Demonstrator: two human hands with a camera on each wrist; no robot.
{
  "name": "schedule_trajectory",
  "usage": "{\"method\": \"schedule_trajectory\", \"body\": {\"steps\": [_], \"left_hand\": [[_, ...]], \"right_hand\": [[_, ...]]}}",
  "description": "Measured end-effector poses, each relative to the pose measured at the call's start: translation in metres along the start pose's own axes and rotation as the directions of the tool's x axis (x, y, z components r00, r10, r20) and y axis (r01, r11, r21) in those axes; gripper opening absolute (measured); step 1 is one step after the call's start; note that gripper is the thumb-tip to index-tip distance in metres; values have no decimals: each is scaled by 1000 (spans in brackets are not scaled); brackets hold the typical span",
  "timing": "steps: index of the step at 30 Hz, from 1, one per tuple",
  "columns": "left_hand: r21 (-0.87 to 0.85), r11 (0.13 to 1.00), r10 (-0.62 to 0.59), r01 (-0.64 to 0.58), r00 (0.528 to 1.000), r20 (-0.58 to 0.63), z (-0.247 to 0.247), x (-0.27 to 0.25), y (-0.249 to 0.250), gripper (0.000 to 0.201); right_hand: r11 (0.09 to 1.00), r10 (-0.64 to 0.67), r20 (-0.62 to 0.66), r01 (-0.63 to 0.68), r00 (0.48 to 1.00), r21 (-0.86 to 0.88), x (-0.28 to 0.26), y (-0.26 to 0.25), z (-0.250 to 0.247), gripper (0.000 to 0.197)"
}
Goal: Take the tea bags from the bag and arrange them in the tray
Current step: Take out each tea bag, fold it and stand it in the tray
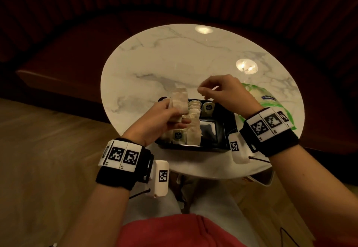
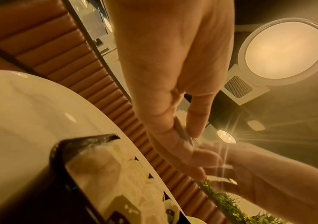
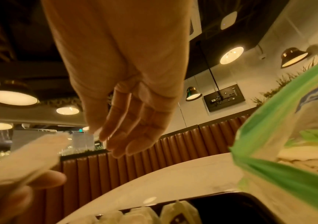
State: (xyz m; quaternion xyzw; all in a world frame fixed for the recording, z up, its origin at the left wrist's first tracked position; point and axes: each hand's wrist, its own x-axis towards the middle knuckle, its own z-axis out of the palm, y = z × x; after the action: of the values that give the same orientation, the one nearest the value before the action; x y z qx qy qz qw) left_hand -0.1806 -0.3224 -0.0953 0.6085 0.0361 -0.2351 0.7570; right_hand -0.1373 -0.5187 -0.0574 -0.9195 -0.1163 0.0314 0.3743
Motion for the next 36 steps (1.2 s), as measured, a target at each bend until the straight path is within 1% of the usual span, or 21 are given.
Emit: {"method": "schedule_trajectory", "body": {"steps": [2,4,5,7,9,11,13,14,16,17,18,20,21,23,26,29,31,33,36], "left_hand": [[10,1000,14,-14,998,59,4,-1,-2,24],[30,999,24,-27,996,88,5,-2,-3,27],[44,999,27,-31,995,99,5,-2,-4,27],[68,997,32,-39,994,107,4,-3,-4,28],[80,995,49,-56,995,82,4,-4,-5,27],[100,993,65,-66,998,21,1,-3,-6,22],[105,992,72,-64,995,-71,-6,-2,-6,15],[111,992,80,-66,988,-129,-12,-1,-6,15],[163,985,105,-64,960,-260,-24,2,-8,20],[210,976,125,-59,940,-318,-30,3,-9,19],[266,963,146,-49,921,-361,-35,4,-11,17],[376,927,167,-2,898,-408,-43,5,-16,14],[420,907,167,24,895,-412,-46,4,-18,15],[481,874,153,62,905,-396,-49,5,-22,22],[530,845,135,72,930,-342,-53,7,-27,32],[544,835,126,81,935,-332,-56,8,-30,37],[553,829,124,87,935,-333,-58,9,-30,38],[554,828,124,88,935,-334,-58,9,-30,39],[551,831,133,74,936,-326,-58,9,-30,40]], "right_hand": [[996,-42,87,36,995,76,-6,-12,1,22],[992,-64,137,48,988,118,-9,-17,2,28],[992,-70,140,53,988,117,-10,-18,2,27],[993,-86,124,74,989,96,-11,-18,-1,17],[993,-94,111,85,989,80,-13,-16,-4,11],[995,-75,99,68,992,73,-15,-13,-9,11],[999,-29,75,27,997,28,-16,-6,-15,12],[1000,-4,67,5,998,-12,-15,-2,-17,12],[991,36,81,-25,996,-131,-13,7,-19,13],[978,53,102,-31,993,-205,-11,11,-18,14],[962,72,123,-36,990,-270,-9,15,-16,15],[935,112,150,-53,982,-352,-4,22,-10,17],[922,132,152,-65,979,-381,-1,25,-7,17],[904,167,154,-89,974,-418,5,30,0,16],[896,188,116,-122,975,-427,13,41,10,12],[889,189,38,-155,981,-431,20,51,20,12],[878,169,1,-150,986,-454,22,54,25,14],[861,161,-20,-150,987,-485,23,57,27,14],[830,173,-26,-160,985,-534,25,56,27,18]]}}
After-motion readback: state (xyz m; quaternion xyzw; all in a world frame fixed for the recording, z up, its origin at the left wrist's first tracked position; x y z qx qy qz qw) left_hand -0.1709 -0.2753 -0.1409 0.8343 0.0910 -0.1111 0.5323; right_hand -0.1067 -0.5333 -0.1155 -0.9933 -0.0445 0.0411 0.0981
